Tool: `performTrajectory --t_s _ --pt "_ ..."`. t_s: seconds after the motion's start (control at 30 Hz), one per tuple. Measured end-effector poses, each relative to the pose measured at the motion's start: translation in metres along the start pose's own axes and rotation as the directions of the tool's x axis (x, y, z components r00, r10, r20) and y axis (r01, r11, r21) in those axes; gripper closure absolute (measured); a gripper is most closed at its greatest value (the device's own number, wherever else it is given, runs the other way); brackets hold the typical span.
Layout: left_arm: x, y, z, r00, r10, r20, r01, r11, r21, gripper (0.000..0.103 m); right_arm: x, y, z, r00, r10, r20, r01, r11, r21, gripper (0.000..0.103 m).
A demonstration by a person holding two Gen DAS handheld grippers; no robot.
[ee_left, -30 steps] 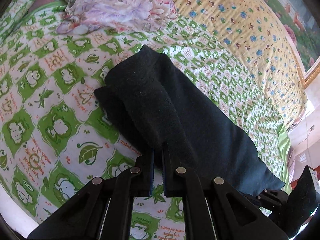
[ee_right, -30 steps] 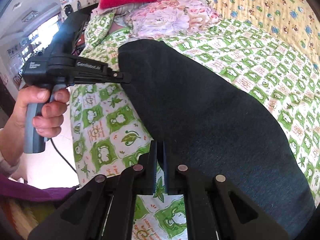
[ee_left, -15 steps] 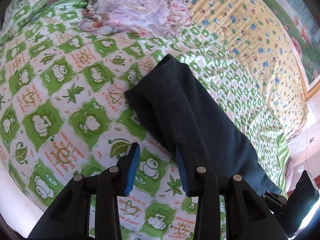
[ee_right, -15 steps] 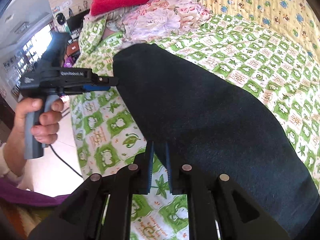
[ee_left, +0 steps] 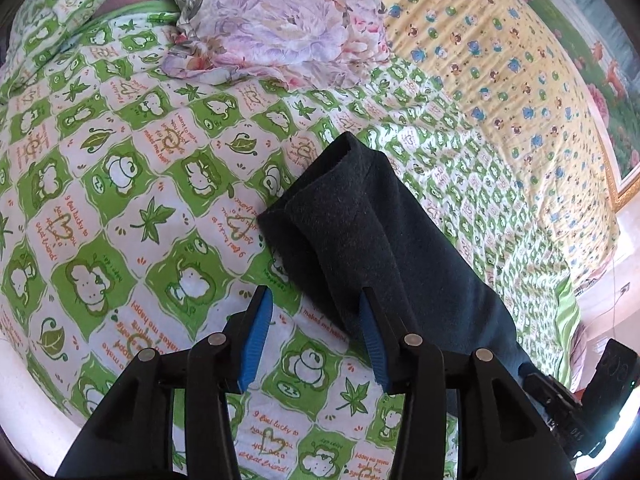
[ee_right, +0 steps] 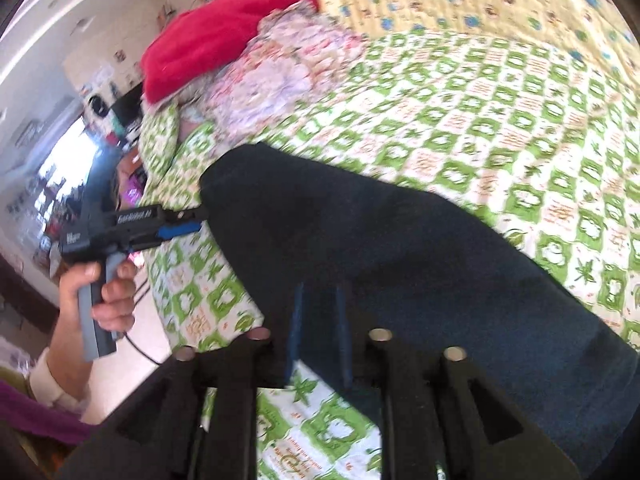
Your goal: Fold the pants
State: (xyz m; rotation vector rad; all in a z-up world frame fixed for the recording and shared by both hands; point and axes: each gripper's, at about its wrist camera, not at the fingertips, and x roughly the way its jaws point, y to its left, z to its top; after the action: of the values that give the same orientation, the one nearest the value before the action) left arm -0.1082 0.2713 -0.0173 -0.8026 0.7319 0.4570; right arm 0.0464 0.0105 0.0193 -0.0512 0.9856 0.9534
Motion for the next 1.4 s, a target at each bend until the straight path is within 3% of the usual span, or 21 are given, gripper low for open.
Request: performTrajectory --t_s 0.03,0.2,0.37,0.57,0.8,0.87,0.93,0.97,1.1,1.17,1.2,1.23,1.33,1.4 --pt "0.001 0.0 0.001 1.0 0.003 -0.003 -0.003 1.0 -0.002 0.057 -0.002 -0.004 0.002 1.0 -0.003 0.012 0.003 1.0 0.017 0.055" --pt "0.006 0.004 0.006 1.0 0.006 -0.006 -0.006 1.0 -0.011 0.056 -0.009 -0.032 0.017 0.998 -0.017 0.065 0.01 0.995 0.103 0.054" --pt "0.01 0.004 0.012 1.0 0.004 -0.006 -0.004 1.0 -0.007 0.056 -0.003 -0.067 0.039 0.996 0.037 0.077 -0.051 0.98 0.191 0.054" --pt "0.018 0.006 0.02 1.0 -0.006 -0.016 0.006 1.0 0.004 0.055 0.032 -0.104 0.067 0.985 0.175 -0.005 -0.167 0.949 0.267 0.055" --pt "0.027 0.011 0.023 0.999 -0.035 -0.04 0.035 0.999 0.009 0.054 0.079 -0.127 0.078 0.948 0.263 -0.177 -0.206 0.937 0.283 0.056" --pt "0.032 0.01 0.026 0.998 -0.04 -0.046 0.04 0.999 0.013 0.054 0.093 -0.131 0.077 0.934 0.266 -0.237 -0.195 0.938 0.287 0.062" --pt "0.037 0.008 0.029 0.998 -0.041 -0.045 0.042 0.999 0.015 0.054 0.103 -0.134 0.074 0.912 0.309 -0.271 -0.226 0.928 0.296 0.077" --pt "0.04 0.005 0.03 0.998 -0.041 -0.042 0.042 0.999 0.022 0.054 0.106 -0.131 0.074 0.904 0.316 -0.289 -0.233 0.929 0.287 0.078" --pt "0.052 -0.008 0.035 1.0 -0.02 -0.009 0.021 0.997 0.076 0.052 0.102 -0.111 0.075 0.912 0.244 -0.33 -0.195 0.965 0.176 0.085" --pt "0.053 -0.012 0.036 1.0 -0.016 0.01 0.015 0.995 0.099 0.067 0.097 -0.097 0.075 0.928 0.18 -0.327 -0.155 0.983 0.101 0.087" --pt "0.051 -0.013 0.036 0.999 -0.037 0.013 0.036 0.994 0.102 0.079 0.09 -0.088 0.075 0.939 0.139 -0.315 -0.128 0.99 0.055 0.088" --pt "0.045 -0.014 0.035 0.998 -0.059 0.026 0.056 0.993 0.101 0.083 0.085 -0.083 0.076 0.947 0.112 -0.3 -0.109 0.994 0.025 0.089" --pt "0.018 -0.023 0.031 0.993 -0.074 0.087 0.062 0.989 0.134 0.084 0.063 -0.059 0.079 0.975 0.002 -0.222 -0.025 0.995 -0.1 0.089" --pt "-0.004 -0.026 0.028 0.987 -0.098 0.128 0.08 0.987 0.139 0.084 0.05 -0.036 0.08 0.982 -0.11 -0.153 0.073 0.971 -0.228 0.09"
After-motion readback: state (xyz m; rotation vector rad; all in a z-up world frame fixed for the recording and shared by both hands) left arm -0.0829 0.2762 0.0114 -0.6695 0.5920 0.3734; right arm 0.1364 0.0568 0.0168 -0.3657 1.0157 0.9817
